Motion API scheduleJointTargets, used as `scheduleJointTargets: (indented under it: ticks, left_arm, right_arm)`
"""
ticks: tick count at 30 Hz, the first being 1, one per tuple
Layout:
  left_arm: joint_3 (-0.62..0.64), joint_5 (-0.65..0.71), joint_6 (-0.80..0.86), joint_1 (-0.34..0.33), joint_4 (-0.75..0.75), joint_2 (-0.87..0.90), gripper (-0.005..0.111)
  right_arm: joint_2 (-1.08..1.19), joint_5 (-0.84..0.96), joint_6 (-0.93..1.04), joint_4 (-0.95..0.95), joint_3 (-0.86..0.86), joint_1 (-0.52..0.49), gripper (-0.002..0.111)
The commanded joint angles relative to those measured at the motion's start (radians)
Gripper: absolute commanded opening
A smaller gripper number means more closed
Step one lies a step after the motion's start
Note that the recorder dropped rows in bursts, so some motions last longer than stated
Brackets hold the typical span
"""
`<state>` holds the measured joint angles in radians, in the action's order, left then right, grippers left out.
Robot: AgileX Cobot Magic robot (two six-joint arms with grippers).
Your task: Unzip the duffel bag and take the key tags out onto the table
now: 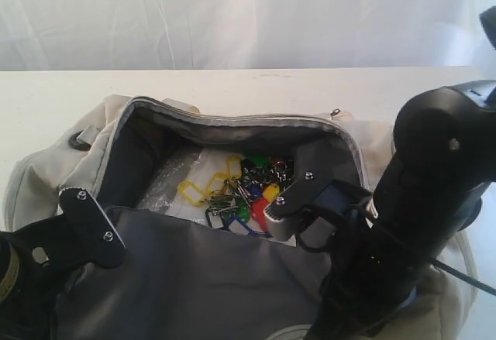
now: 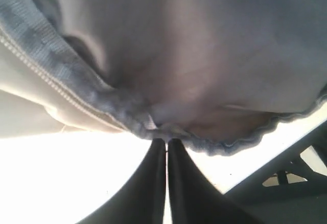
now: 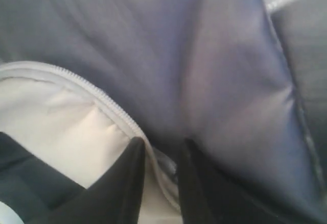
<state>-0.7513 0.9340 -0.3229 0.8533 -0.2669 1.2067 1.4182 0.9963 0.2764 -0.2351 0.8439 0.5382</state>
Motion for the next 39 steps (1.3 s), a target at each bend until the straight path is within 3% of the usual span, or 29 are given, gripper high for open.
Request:
scheduleJointTargets:
  ticks: [1, 7, 16, 19, 22, 24, 25, 26, 27, 28, 30, 33, 34, 39]
  left_arm:
    - [0.005, -0.007, -0.013, 0.006, 0.005, -0.009, 0.008]
    - [-0.017, 0.001, -0.013, 0.006, -0.015, -0.009, 0.008]
    - [-0.291, 0.15, -0.013, 0.006, -0.211, -0.102, 0.008]
    - [-0.351, 0.184, 0.005, -0.034, -0.269, -0.136, 0.0]
    - [-0.363, 0.143, 0.119, -0.196, -0.183, -0.145, 0.0]
    - [-0.365, 0.1, 0.269, -0.358, 0.028, -0.145, 0.0]
    - [-0.367, 0.099, 0.392, -0.459, 0.188, -0.136, 0.0]
    - [-0.367, 0.119, 0.628, -0.648, 0.468, -0.116, 0.0]
    - [-0.367, 0.141, 0.729, -0.749, 0.601, -0.103, 0.0]
    - [-0.367, 0.133, 0.798, -0.9, 0.784, -0.083, 0.0]
    - [-0.365, 0.054, 0.793, -1.02, 0.848, -0.066, 0.0]
    - [-0.365, 0.045, 0.791, -1.04, 0.833, -0.033, 0.001]
    - [-0.356, 0.052, 0.791, -1.04, 0.843, -0.008, 0.007]
    - [-0.29, 0.032, 0.801, -1.038, 0.895, 0.008, 0.035]
  right_arm:
    - [0.005, 0.011, -0.102, 0.117, -0.02, 0.002, 0.023]
    - [-0.017, 0.035, -0.093, 0.086, 0.009, 0.002, 0.023]
    - [-0.242, -0.006, -0.099, 0.123, 0.183, 0.002, 0.023]
    - [-0.312, -0.036, -0.178, 0.212, 0.213, 0.0, 0.023]
    - [-0.356, -0.036, -0.261, 0.305, 0.218, 0.0, 0.023]
    - [-0.376, -0.027, -0.263, 0.322, 0.218, 0.0, 0.023]
    - [-0.386, -0.024, -0.263, 0.322, 0.218, 0.0, 0.023]
    - [-0.407, -0.017, -0.263, 0.322, 0.218, 0.0, 0.023]
    - [-0.416, -0.011, -0.263, 0.322, 0.218, 0.0, 0.023]
    - [-0.429, -0.004, -0.263, 0.332, 0.214, 0.0, 0.023]
    - [-0.439, 0.023, -0.296, 0.405, 0.212, 0.0, 0.023]
    - [-0.439, 0.037, -0.458, 0.667, 0.183, 0.0, 0.025]
    - [-0.439, 0.027, -0.531, 0.737, 0.155, 0.0, 0.028]
    - [-0.423, -0.055, -0.544, 0.7, 0.079, -0.024, 0.049]
